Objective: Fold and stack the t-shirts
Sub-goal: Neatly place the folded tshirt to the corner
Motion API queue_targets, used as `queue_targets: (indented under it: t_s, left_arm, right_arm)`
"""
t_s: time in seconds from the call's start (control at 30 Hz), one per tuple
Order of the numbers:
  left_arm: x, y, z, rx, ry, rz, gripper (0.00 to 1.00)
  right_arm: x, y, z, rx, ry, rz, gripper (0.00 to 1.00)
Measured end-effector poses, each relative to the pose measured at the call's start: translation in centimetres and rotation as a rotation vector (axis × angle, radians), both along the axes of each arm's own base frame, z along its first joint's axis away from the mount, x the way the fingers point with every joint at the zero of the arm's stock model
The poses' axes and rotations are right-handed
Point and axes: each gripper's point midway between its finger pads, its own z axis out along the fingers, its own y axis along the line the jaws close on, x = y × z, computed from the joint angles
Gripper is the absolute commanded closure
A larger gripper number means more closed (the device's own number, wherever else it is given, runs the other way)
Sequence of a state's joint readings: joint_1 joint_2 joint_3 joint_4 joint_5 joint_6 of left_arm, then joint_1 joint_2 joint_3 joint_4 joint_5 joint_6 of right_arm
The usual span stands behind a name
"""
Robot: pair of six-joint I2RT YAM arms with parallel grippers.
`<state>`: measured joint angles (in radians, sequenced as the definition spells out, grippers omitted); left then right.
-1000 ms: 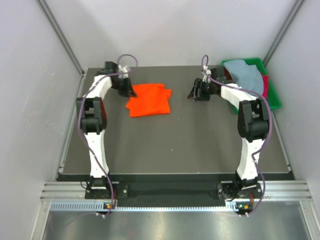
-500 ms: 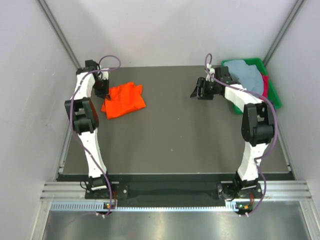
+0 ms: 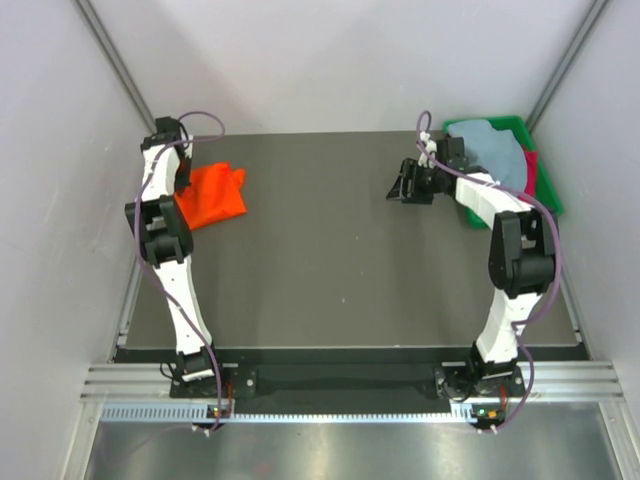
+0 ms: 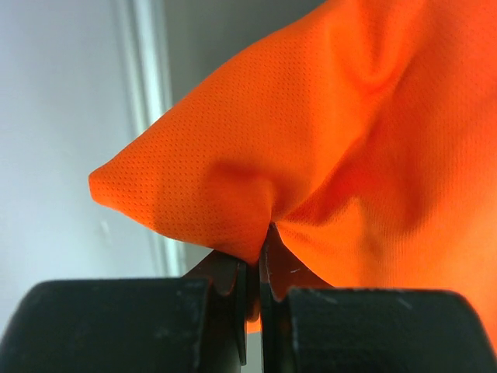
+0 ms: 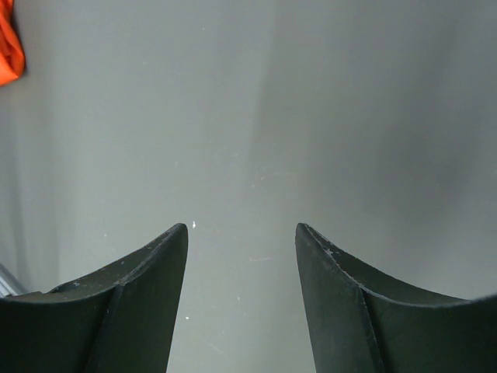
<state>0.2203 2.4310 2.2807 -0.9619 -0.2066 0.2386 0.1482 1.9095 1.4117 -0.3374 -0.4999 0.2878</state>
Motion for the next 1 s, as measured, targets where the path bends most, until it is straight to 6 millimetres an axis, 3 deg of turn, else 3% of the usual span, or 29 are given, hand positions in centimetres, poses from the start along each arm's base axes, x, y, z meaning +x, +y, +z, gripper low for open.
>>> queue_targets:
  t_s: [0.27,0.4,0.63,0.87,0.9,1.0]
  left_arm:
    - [2.1,3.2,-1.4,0.183,-0.007,0.005,1.00]
    - [3.2,4.3,-1.0,0.250,-0.038,0.000,1.00]
    - [5.1,5.6,0.3,0.325,-0.115,0.004,1.00]
    - [5.9,6.0,-0.5,0.349,-0.124,-0.004,1.00]
    - [5.9,6.0,-0.8,0.349,-0.120,-0.006,0.93]
    - [6.0,6.0,-1.0,0.357,-0.114,-0.008,0.56]
  right_arm:
    - [-0.7,-0.2,0.3,-0.004,-0.002,-0.002,0.42]
    - [-1.1,-0.3,0.6,-0.010,-0.011,0.001,0.42]
    - [-1.0,-0.5,0.7,-0.024,-0.023,0.002,0.42]
    - [-1.0,-0.7,0.6,-0.034,-0.025,-0.001,0.42]
    - [-1.0,-0.7,0.6,-0.034,-0.025,-0.002,0.42]
    - [-1.0,-0.7,0.5,-0.036,-0.023,-0.003,0.42]
